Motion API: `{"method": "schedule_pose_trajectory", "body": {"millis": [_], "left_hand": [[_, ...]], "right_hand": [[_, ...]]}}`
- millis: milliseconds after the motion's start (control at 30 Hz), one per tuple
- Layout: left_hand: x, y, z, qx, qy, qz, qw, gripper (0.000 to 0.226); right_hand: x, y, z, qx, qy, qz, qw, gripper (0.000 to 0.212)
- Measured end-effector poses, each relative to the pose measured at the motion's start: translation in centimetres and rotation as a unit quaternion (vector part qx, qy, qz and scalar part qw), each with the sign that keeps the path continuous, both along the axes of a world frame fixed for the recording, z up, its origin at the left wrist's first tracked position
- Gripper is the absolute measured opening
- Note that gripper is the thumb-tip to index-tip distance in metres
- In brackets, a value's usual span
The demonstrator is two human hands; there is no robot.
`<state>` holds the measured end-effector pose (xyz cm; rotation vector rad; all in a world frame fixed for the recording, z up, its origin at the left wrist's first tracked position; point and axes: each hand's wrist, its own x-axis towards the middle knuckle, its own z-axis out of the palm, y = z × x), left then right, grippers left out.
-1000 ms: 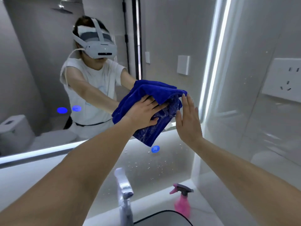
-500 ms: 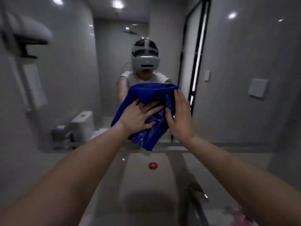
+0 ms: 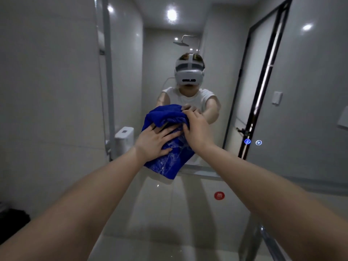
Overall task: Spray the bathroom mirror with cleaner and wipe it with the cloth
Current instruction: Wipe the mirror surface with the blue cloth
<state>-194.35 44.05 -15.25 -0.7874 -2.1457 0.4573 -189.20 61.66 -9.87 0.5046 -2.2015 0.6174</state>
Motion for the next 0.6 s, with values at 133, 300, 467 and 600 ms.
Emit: {"method": "schedule_pose_trajectory", "body": {"millis": [133, 300, 467, 600], "left_hand": [[2.9, -3.4, 0.2, 0.002, -0.080, -0.016, 0.997, 0.061], [9.7, -7.0, 1.5, 0.241, -0.208, -0.102, 0.942, 0.030], [14.3, -10.2, 1.0, 0.430, -0.206, 0.004, 0.879, 0.060], [16.2, -11.3, -2.5, 0.430, -0.494, 0.074, 0.752, 0.083]], "right_hand": [[0.6, -2.4, 0.6, 0.011, -0.031, 0.020, 0.999, 0.029], [2.9, -5.7, 0.6, 0.022, -0.086, 0.057, 0.994, 0.029], [5.9, -8.1, -2.6, 0.077, -0.179, 0.107, 0.975, 0.031], [8.6, -9.0, -6.3, 0.092, -0.228, 0.165, 0.955, 0.027]]}}
